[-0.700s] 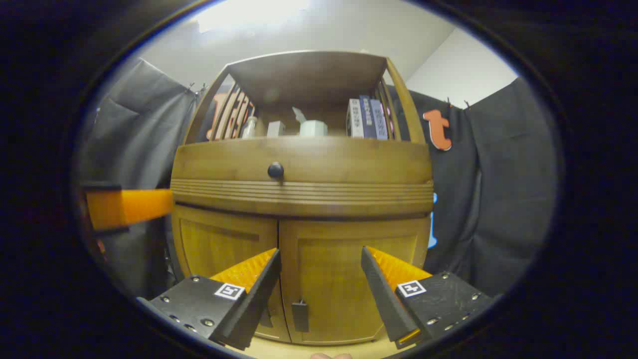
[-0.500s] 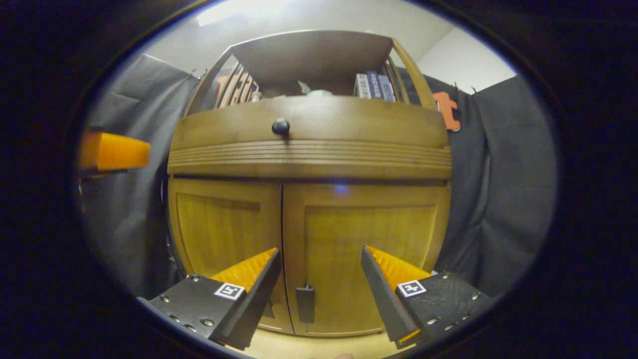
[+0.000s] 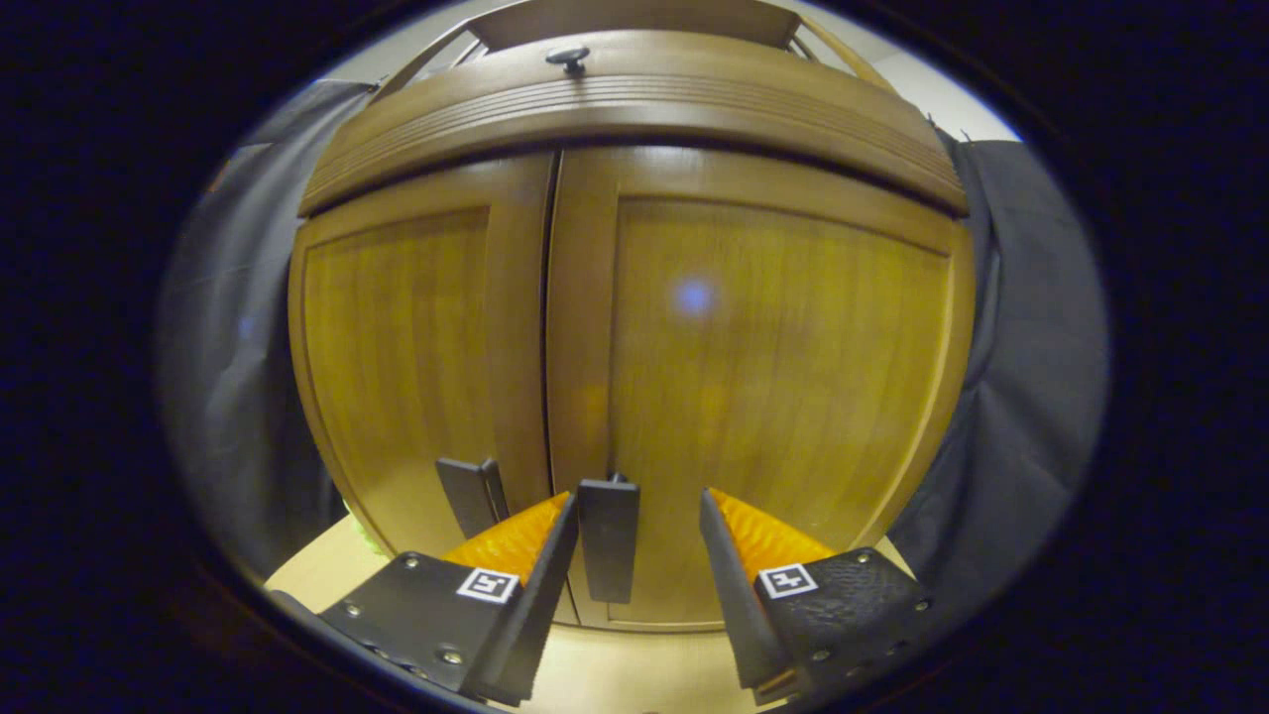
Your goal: Open the right door of the double-door shoe cabinet with the right hand, and open the left door with the left hand.
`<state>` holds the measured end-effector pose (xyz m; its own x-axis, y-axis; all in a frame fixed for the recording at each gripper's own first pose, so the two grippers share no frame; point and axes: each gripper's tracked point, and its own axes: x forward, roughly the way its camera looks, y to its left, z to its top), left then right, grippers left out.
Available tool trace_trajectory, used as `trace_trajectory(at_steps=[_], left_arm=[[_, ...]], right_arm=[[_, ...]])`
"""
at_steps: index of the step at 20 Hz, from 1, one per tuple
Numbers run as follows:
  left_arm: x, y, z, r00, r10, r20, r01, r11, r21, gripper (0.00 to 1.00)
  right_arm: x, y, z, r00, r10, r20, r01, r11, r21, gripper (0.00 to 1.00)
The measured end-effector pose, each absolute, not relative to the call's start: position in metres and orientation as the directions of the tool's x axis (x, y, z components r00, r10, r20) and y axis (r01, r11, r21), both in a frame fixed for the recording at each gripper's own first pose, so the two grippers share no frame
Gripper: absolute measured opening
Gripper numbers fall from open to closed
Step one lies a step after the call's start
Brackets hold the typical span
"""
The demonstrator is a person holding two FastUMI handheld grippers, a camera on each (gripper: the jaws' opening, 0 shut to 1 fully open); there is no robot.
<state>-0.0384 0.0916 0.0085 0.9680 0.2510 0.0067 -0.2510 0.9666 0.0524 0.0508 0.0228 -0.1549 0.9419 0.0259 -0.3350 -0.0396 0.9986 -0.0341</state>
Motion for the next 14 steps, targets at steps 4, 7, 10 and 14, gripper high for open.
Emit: trace_trajectory(at_steps=[4, 7, 10, 14], left_arm=[[-0.049, 0.109, 0.006, 0.954, 0.298, -0.005, -0.297, 0.953, 0.062, 0.98], [-0.055, 0.115, 0.008, 0.950, 0.312, -0.003, -0.311, 0.948, 0.060, 0.98], [-0.057, 0.116, 0.009, 0.951, 0.309, -0.002, -0.308, 0.950, 0.055, 0.98], [-0.057, 0.109, 0.008, 0.959, 0.283, -0.004, -0.282, 0.958, 0.044, 0.98]], right_arm=[[0.049, 0.030, -0.155, 0.926, 0.043, -0.375, -0.049, 0.999, -0.007, 0.47], [0.052, 0.028, -0.158, 0.920, 0.004, -0.393, 0.000, 1.000, 0.011, 0.34], [0.050, 0.027, -0.161, 0.920, -0.005, -0.392, 0.015, 1.000, 0.020, 0.31], [0.050, 0.027, -0.159, 0.926, -0.007, -0.378, 0.016, 1.000, 0.023, 0.31]])
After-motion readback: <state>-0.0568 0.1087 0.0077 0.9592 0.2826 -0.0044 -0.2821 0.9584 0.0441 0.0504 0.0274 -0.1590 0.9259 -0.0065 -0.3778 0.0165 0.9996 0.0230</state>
